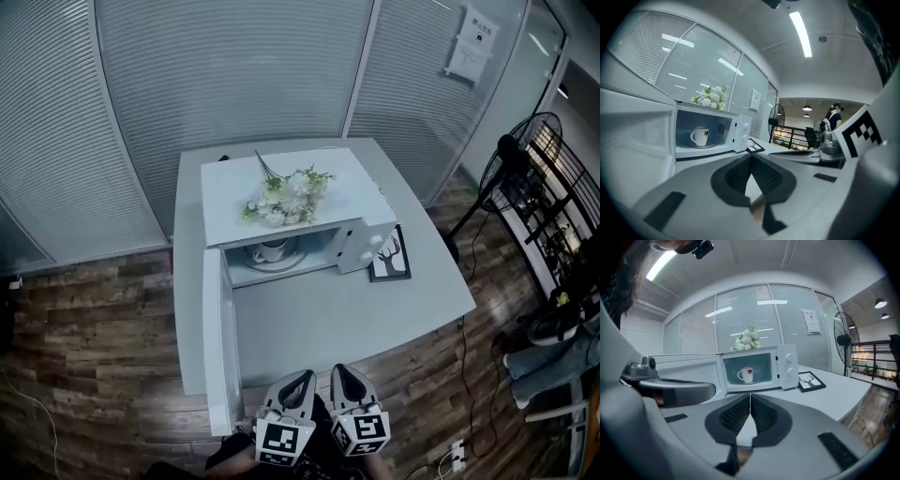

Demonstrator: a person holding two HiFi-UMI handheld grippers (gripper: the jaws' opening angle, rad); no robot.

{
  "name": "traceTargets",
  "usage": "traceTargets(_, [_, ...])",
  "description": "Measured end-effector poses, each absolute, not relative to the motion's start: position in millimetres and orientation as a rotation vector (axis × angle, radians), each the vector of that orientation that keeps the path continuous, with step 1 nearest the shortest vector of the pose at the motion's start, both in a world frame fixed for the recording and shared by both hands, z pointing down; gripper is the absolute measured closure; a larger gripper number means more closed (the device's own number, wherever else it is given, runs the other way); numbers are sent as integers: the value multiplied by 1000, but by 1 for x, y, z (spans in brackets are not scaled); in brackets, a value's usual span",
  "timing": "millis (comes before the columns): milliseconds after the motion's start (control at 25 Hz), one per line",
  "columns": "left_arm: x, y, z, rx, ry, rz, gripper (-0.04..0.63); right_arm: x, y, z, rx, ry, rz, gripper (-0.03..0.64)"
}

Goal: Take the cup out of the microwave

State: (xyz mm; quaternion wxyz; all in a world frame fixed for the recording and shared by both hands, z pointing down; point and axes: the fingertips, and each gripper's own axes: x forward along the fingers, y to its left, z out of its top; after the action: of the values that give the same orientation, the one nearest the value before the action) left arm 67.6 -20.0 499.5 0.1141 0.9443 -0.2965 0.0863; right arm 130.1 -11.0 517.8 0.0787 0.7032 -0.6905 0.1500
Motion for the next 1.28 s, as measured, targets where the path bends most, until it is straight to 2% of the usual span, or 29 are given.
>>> traceTargets(400, [65,-80,506,2623,-1148,275,589,154,-69,523,1929,-2191,478,612])
traceTargets(1280, [32,-159,504,2380,-1575,210,589,155,-171,523,1640,-2385,449,611])
